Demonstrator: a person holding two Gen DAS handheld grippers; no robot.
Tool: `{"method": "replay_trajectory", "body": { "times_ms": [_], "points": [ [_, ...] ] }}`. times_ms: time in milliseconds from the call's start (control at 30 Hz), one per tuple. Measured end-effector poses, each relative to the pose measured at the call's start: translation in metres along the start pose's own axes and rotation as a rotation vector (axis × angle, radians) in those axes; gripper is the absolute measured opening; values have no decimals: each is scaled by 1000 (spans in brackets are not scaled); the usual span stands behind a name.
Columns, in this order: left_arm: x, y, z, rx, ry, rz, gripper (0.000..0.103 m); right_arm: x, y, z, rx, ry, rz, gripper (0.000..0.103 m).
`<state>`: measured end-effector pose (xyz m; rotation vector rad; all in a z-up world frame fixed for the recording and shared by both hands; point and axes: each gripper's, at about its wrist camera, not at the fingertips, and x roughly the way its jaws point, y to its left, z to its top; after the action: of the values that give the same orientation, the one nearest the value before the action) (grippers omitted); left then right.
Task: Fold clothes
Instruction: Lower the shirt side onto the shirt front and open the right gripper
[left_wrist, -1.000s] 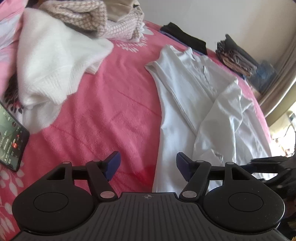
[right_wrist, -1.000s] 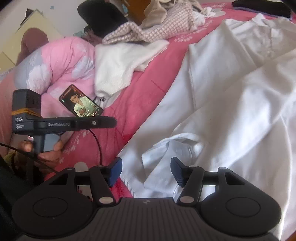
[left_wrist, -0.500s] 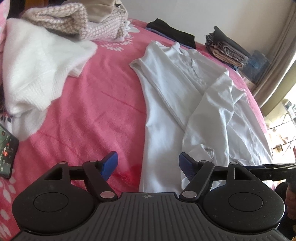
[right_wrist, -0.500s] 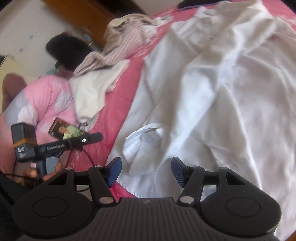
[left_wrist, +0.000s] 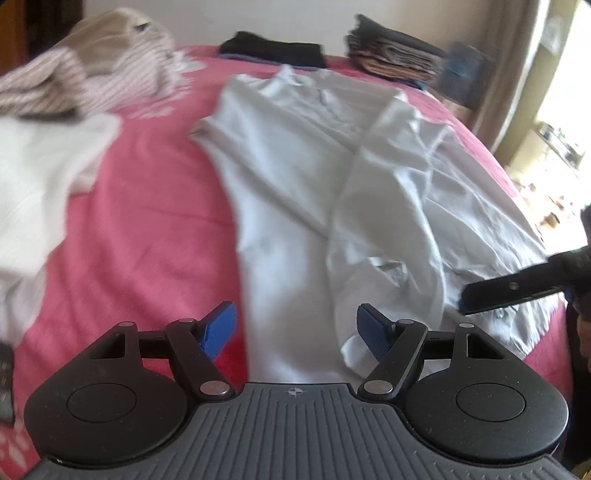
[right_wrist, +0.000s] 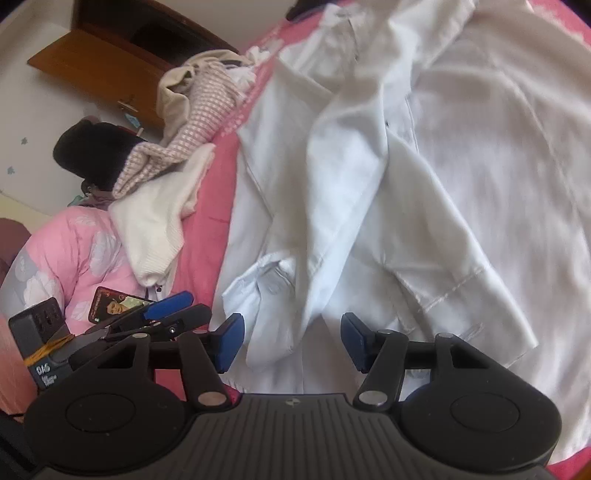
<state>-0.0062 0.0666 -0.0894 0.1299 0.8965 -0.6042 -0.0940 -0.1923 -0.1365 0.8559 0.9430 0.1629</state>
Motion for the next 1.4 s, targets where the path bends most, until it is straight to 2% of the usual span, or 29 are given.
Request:
{"method": "replay_trajectory", "body": {
  "times_ms": [167,233,300,400,567,633,733,800,867,967,1067,1200,1400],
  "points": [
    [11,-19,2,106,-10,-37,68,9,-5,4,38,14,-2,56],
    [13,-26,2,160,-16,-45,60,11,-1,5,15,22,-10,53],
    [16,-31,1,200,-11,-55,51,10,8,5,-55,29,-34,52],
    [18,-31,-2,217,-13,-77,46,3,33,-1,-246,22,-65,52],
    [14,-33,-7,265,-16,-95,47,8,68,-13,-520,38,-101,52],
    [11,-36,-11,298,-27,-100,55,13,77,-19,-609,50,-123,51],
    [8,-40,-16,334,-38,-84,56,18,81,-26,-673,40,-172,50],
    [14,-41,-16,336,-27,-59,50,19,79,-24,-655,28,-185,50],
    [18,-38,-13,300,-30,-42,43,19,76,-20,-620,15,-191,46],
    [18,-26,-7,202,-50,-32,25,20,78,-19,-635,5,-184,45],
    [18,-10,-4,91,-45,-50,18,24,85,-22,-680,15,-167,45],
    [20,7,-3,-23,-33,-78,17,40,98,-27,-741,31,-171,45],
    [22,5,-4,-30,-36,-101,17,71,109,-35,-815,67,-253,46]
  ]
}}
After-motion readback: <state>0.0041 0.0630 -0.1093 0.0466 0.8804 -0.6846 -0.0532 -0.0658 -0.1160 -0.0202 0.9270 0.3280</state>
